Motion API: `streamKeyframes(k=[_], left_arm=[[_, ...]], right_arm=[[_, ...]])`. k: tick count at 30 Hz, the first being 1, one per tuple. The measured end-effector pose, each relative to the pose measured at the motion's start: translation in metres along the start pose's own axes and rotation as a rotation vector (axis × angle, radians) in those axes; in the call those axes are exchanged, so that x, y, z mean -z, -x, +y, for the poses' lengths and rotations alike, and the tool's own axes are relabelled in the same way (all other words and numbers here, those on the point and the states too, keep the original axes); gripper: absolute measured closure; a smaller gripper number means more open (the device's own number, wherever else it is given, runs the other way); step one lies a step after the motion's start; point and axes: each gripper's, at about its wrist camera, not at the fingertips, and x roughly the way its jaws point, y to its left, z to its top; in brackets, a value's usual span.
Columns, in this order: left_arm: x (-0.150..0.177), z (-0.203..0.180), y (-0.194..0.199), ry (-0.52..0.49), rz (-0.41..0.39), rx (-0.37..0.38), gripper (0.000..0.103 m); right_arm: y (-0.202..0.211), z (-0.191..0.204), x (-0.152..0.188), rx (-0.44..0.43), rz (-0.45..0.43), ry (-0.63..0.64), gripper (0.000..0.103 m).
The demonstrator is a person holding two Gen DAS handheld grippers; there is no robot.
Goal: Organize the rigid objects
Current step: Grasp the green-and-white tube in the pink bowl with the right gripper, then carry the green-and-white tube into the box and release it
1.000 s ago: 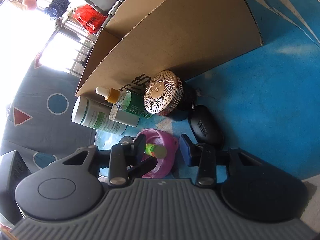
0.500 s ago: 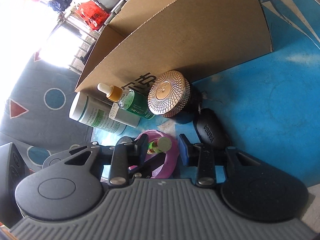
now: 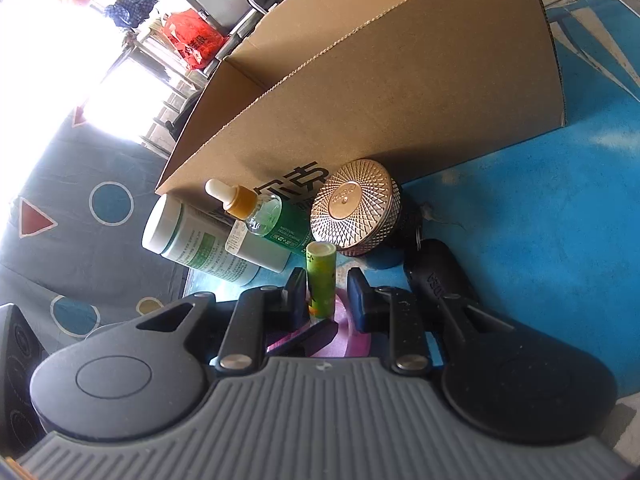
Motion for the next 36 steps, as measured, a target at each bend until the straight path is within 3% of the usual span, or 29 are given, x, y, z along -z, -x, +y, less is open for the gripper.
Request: streamKeyframes(k=[11,18,23,27,32,36], left_arm=[[0.002,-0.006,0.016,-0.012,-0.034,-0.028,0.089],[-0.008,-0.004,0.051,-0.011,-0.115,-0.061,0.089],[-0.034,0.006,0.08,0.006,-0.194,-0.1,0.088],[-0.062,0.028,0.093,0.059,-0.237,-0.105,0.088],[-0.097,0.079,0.076,0.19,-0.189,-0.054,0.089],[-0.111,0.122,0.042,0.291,-0.08,-0.02,0.088]], right_arm=[[0.007,0.018,0.008,-0.002,-0.036,0.064,0.088],[0.035,0.047,0.007,-0.006,-0.107,0.17,0.088],[0.065,0.079,-0.013,-0.038,-0.18,0.275,0.088],[0.076,0.099,-0.051,-0.086,-0.208,0.342,0.088],[0.054,0.11,-0.12,-0.141,-0.111,0.308,0.088],[-0.007,0.105,-0.18,-0.167,0.083,0.181,0.088]])
